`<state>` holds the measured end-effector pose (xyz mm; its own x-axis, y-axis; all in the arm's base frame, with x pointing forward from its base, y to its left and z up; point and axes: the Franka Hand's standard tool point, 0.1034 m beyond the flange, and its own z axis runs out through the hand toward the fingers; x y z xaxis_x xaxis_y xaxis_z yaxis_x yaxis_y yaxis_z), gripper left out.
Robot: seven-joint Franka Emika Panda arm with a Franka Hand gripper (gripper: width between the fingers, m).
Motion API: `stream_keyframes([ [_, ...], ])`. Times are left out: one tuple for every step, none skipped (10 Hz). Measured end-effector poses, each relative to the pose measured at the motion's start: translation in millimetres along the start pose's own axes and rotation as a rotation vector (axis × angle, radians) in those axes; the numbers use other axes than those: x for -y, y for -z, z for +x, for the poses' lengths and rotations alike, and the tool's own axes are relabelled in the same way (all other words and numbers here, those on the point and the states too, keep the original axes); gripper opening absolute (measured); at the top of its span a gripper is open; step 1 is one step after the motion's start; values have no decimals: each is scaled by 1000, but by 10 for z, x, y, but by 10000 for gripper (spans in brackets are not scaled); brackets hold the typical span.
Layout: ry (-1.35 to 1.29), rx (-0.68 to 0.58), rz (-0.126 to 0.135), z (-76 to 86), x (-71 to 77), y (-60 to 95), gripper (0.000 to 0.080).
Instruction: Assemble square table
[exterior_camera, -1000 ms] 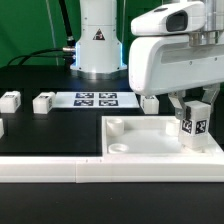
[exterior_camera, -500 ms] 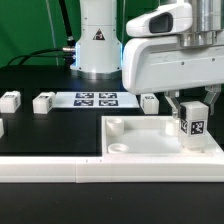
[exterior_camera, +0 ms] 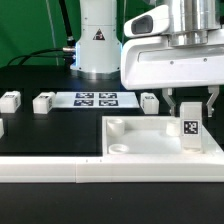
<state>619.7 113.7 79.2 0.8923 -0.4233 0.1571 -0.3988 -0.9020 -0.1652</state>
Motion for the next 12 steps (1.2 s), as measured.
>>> stream_keyframes([
  [-116, -6, 1, -8, -2, 2, 290],
  [-231, -7, 0, -20, -1, 3, 290],
  [-372, -7, -2, -23, -3, 3, 290],
  [-477, -7, 0, -24, -5, 2, 290],
  [-556, -2, 5, -19, -12, 4, 290],
  [-639, 4, 11, -20, -14, 4, 290],
  [-699, 7, 14, -29, -1, 2, 321],
  [-690, 8, 13, -35, 1, -2, 454],
  [-644, 8, 12, -36, 2, -2, 454],
  [-535, 13, 9, -38, 11, -1, 611],
  [-477, 17, 8, -31, 31, -4, 611],
  [-372, 24, 5, -26, 43, -17, 640],
])
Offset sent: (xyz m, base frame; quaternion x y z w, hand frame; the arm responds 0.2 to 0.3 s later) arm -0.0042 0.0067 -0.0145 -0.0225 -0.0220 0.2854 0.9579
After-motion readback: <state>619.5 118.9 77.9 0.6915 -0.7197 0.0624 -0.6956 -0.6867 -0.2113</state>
